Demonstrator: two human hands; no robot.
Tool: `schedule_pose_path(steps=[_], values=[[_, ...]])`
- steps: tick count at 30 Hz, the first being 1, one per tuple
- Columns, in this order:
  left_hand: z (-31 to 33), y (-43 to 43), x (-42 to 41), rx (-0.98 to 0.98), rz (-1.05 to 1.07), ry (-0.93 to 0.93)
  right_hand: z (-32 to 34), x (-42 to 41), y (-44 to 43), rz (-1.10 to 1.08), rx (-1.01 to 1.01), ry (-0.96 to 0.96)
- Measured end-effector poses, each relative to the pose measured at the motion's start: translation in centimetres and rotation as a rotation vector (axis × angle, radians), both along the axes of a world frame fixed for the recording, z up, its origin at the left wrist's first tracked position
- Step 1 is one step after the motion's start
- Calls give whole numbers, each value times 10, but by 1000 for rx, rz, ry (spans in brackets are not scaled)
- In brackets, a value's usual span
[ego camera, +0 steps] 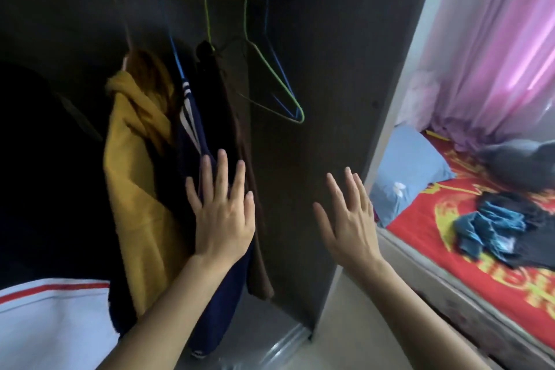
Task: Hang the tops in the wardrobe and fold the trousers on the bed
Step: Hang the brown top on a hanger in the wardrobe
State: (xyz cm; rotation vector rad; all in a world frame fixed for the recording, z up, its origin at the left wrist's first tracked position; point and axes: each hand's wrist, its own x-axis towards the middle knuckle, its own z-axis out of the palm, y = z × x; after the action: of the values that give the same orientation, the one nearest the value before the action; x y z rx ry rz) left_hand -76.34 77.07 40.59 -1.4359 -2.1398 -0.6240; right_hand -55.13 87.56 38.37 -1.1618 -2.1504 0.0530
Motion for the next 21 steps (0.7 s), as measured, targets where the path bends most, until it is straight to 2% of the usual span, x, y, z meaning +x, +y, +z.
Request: schedule_pose_path(steps=[9, 15, 21], values=[[-9, 48, 130, -5, -220, 43, -12, 143, 20, -123, -40, 50], [-25, 134, 321, 7, -525, 68, -37, 357, 55, -331, 20, -38], [-49, 209, 505, -144, -717, 86, -51, 558, 78, -568, 9, -102]])
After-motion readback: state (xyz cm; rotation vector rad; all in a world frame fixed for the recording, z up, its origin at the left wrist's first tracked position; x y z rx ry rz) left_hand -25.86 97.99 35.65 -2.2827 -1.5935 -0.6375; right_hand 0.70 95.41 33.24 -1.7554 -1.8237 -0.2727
